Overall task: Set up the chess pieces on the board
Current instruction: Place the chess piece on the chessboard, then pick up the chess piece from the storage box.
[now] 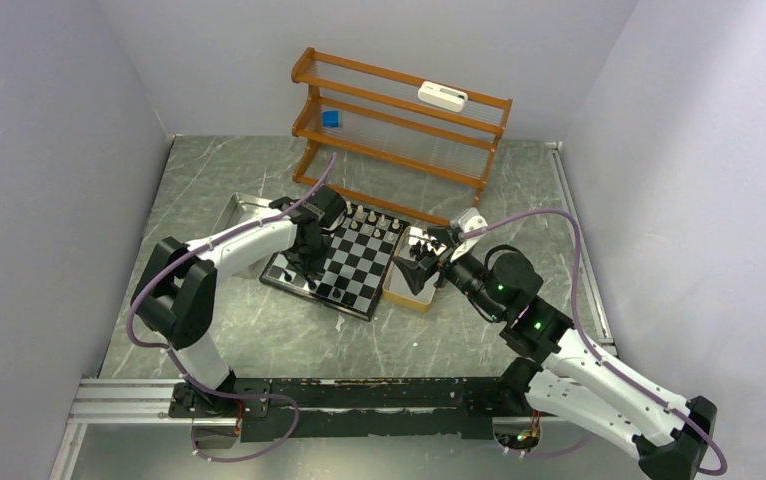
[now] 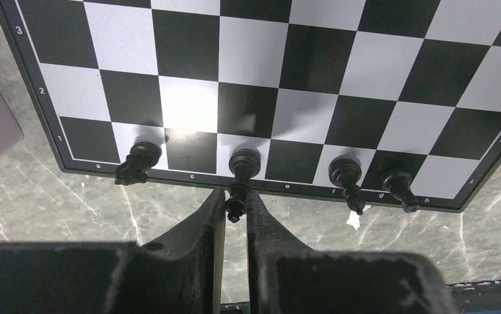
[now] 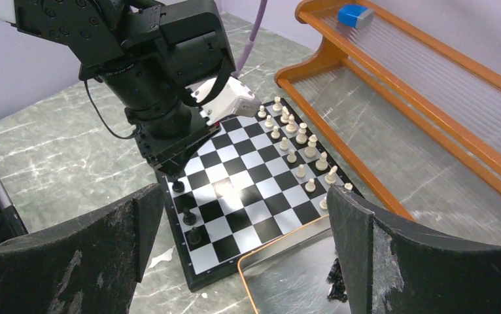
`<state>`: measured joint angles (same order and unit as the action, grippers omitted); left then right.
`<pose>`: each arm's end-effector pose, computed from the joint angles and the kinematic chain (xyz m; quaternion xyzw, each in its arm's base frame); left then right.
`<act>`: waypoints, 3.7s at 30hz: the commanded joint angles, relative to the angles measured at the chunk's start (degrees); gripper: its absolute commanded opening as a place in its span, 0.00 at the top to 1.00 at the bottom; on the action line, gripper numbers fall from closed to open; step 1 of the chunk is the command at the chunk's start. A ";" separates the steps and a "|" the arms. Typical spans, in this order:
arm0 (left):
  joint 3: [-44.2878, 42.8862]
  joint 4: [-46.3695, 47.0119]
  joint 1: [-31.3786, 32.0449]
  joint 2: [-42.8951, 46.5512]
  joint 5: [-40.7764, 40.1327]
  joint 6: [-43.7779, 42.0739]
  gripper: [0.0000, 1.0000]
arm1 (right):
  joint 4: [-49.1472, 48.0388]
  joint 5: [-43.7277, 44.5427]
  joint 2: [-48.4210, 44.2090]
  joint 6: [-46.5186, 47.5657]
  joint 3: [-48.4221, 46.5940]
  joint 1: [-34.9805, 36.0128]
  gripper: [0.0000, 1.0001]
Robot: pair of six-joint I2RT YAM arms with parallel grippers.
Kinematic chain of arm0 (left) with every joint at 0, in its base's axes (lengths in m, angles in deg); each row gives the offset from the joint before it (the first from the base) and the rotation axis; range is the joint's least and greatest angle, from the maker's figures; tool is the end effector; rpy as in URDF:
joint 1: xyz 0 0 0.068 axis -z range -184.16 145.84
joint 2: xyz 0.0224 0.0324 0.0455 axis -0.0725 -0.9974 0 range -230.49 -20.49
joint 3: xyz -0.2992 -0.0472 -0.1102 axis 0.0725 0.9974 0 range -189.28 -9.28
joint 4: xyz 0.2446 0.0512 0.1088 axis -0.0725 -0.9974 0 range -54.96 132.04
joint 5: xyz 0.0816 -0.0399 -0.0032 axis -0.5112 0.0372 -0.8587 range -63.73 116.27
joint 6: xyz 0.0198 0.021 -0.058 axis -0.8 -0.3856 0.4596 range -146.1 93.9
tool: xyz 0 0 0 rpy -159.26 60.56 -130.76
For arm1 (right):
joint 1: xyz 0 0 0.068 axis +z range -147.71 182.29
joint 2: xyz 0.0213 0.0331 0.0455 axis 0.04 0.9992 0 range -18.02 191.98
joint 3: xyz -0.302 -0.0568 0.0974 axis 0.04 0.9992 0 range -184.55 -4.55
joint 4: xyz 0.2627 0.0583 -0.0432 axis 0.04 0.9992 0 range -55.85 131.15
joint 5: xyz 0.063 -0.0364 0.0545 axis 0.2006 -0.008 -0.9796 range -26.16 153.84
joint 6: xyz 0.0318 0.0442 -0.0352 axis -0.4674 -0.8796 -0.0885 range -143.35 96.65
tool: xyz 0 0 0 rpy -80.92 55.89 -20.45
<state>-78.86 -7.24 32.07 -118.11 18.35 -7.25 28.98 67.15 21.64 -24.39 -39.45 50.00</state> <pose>0.2816 -0.1975 0.2368 0.1422 0.9813 0.0100 0.1294 0.1118 0.1186 0.3538 -0.2602 0.6548 0.2742 0.6545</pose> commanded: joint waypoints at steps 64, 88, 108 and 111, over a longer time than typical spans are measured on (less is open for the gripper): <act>22.27 19.37 0.69 66.26 -12.99 -8.94 0.03 | 6.30 11.20 50.44 -12.81 -17.25 -14.21 0.63; 22.60 19.21 0.68 65.15 -13.46 -9.23 0.04 | 4.91 11.81 58.22 -12.82 -19.85 -14.61 0.69; 22.47 18.73 0.66 64.80 -13.91 -9.15 0.04 | 4.88 9.83 59.23 -12.41 -18.82 -15.78 0.72; 22.47 18.73 0.68 65.14 -14.03 -9.13 0.04 | 4.91 9.21 59.89 -12.56 -19.41 -15.80 0.72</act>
<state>-56.57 10.88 32.40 -53.59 5.65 -15.84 34.71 76.92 80.04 -37.24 -58.02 34.70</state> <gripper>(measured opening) 0.958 0.279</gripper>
